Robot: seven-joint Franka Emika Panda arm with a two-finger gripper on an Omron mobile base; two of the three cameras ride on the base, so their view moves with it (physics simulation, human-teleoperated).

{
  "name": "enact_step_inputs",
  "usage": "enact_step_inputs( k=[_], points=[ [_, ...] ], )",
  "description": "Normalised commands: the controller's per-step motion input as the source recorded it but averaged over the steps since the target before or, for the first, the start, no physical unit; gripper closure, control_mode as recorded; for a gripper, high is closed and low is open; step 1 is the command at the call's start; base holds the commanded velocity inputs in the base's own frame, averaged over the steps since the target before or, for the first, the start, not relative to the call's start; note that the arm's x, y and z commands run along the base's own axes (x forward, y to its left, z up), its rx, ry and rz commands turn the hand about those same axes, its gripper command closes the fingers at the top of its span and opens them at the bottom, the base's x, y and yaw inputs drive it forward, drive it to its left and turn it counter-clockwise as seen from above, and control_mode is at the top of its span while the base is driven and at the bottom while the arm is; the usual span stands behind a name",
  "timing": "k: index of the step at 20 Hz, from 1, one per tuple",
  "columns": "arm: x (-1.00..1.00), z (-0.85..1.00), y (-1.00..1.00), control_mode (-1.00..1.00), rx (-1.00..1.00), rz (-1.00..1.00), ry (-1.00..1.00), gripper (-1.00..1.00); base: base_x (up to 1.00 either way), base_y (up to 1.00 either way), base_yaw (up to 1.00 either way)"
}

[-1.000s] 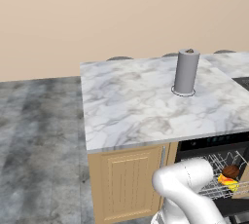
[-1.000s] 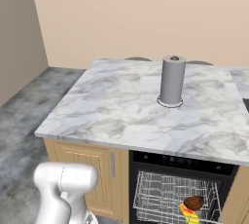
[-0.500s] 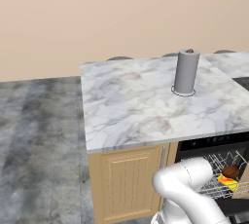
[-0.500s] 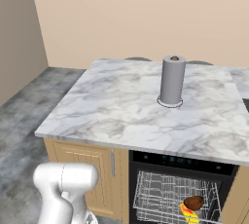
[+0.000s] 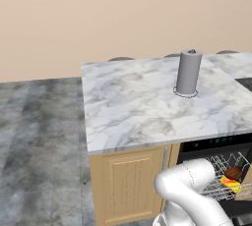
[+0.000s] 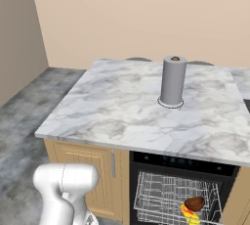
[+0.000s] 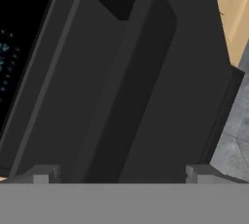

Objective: Pick up the cup and bowl from the counter, place them in the dishwasher, and close the dishwasher door.

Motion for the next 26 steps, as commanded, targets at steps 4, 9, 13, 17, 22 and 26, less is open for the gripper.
enact_step_inputs(
  k=[4,9,13,17,22,26],
  points=[
    [-0.06,-0.84,-0.12,-1.00,-0.01,0.00,-0.02,-1.00,0.00,0.00,0.00],
    [0.08,-0.67,-0.02,-1.00,0.00,0.00,-0.13,-1.00,0.00,0.00,0.00],
    [0.37,-0.31,0.00,-1.00,-0.03,0.00,-0.24,-1.00,0.00,0.00,0.00],
    [0.49,-0.11,0.08,-1.00,-0.03,-0.01,-0.28,-1.00,0.00,0.00,0.00],
    [0.55,0.00,0.08,-1.00,0.00,-0.01,-0.28,-1.00,0.00,0.00,0.00],
    [0.57,0.00,0.08,-1.00,0.00,-0.01,-0.27,-1.00,0.00,0.00,0.00]
  ],
)
